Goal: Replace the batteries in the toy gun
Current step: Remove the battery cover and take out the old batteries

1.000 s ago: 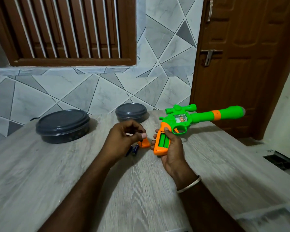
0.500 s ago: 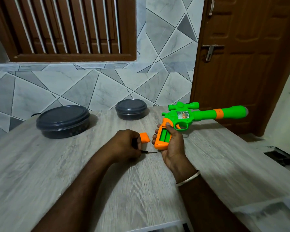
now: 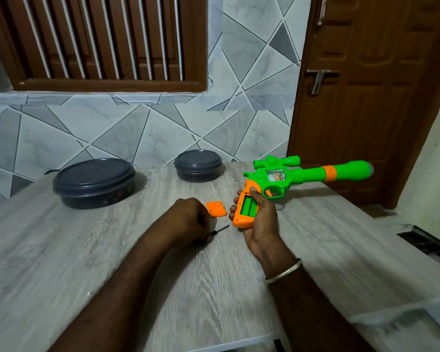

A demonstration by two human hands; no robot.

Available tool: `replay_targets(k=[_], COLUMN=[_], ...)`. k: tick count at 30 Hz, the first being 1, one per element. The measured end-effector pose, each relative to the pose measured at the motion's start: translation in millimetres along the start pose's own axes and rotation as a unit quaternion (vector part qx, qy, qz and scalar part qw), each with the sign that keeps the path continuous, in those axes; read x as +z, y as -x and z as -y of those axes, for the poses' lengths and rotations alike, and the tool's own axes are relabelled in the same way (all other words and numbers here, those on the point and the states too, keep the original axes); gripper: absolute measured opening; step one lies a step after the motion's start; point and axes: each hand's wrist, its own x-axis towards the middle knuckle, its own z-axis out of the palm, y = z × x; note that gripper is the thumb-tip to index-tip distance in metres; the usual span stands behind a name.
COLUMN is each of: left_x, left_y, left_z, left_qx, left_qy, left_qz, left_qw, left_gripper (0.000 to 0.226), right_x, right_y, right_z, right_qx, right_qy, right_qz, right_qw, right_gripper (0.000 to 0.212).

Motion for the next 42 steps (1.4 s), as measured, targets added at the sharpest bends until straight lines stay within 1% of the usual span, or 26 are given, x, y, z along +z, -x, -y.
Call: replay_targets(k=[3, 5, 7, 10, 13, 14, 18, 21, 24, 26, 28, 31, 34, 36, 39, 40, 42], left_x=[0.8, 1.1, 0.3, -1.3, -0.8, 0.9, 15.1, 26.7, 36.0, 44.1, 53.0, 66.0, 79.9, 88.4, 97.2, 99.0, 101.3], left_y=[-0.9, -1.1, -1.0, -1.8, -3.0, -2.6, -5.3, -18.3, -31.0, -37.9, -44.8, -52.5, -56.2, -59.1, -61.8, -63.1, -65.2], left_z=[1.1, 1.1, 1.7, 6.0, 11.5, 10.4, -7.4, -24.8, -45.9, -60.2, -70.5, -82.3, -90.3, -93.7, -96.2, -97.0, -98.4], left_qx=[-0.002, 0.001, 0.003, 0.013, 0.040, 0.054, 0.117, 0.198, 0.241, 0.251, 0.249, 0.259, 0.253, 0.223, 0.201, 0.201, 0.200], left_qy=[0.000, 0.003, 0.010, 0.051, 0.111, 0.128, 0.216, 0.182, 0.117, 0.097, 0.091, 0.116, 0.159, 0.186, 0.178, 0.169, 0.145], left_qz=[-0.001, -0.020, -0.063, -0.136, -0.220, -0.239, -0.243, -0.204, -0.125, -0.094, -0.089, -0.105, -0.136, -0.164, -0.173, -0.173, -0.170], left_qw=[1.000, 1.000, 0.998, 0.989, 0.968, 0.961, 0.938, 0.941, 0.956, 0.959, 0.960, 0.953, 0.944, 0.943, 0.948, 0.949, 0.954], left_gripper=[0.017, 0.025, 0.027, 0.020, 0.013, 0.015, 0.059, 0.087, 0.101, 0.100, 0.090, 0.068, 0.061, 0.059, 0.060, 0.061, 0.061], right_x=[1.3, 3.0, 4.0, 3.0, -1.3, -5.5, -32.5, -56.1, -78.1, -90.1, -99.0, -112.4, -122.9, -127.8, -133.1, -134.0, -134.6], right_y=[1.2, 2.4, 3.3, 6.3, 13.6, 16.4, 31.2, 44.8, 50.3, 51.1, 51.6, 52.9, 53.7, 52.9, 48.6, 47.1, 42.9], right_z=[0.2, 1.2, 1.8, 5.2, 20.7, 29.4, 74.8, 106.4, 126.2, 134.6, 142.7, 157.3, 168.5, 173.3, 175.9, 176.1, 174.9], right_qx=[0.004, 0.008, 0.007, -0.007, -0.006, 0.002, 0.071, 0.135, 0.170, 0.183, 0.198, 0.220, 0.232, 0.221, 0.188, 0.171, 0.111], right_qy=[0.008, 0.014, 0.038, 0.107, 0.181, 0.206, 0.292, 0.347, 0.381, 0.382, 0.382, 0.387, 0.410, 0.437, 0.475, 0.487, 0.517], right_qz=[-0.003, -0.002, -0.005, -0.019, -0.002, 0.010, 0.069, 0.104, 0.133, 0.139, 0.144, 0.150, 0.145, 0.135, 0.108, 0.088, 0.035], right_qw=[1.000, 1.000, 0.999, 0.994, 0.983, 0.978, 0.951, 0.922, 0.899, 0.895, 0.891, 0.883, 0.870, 0.861, 0.853, 0.852, 0.848], right_gripper=[0.029, 0.031, 0.031, 0.031, 0.030, 0.029, 0.032, 0.035, 0.049, 0.056, 0.054, 0.046, 0.049, 0.047, 0.044, 0.045, 0.043])
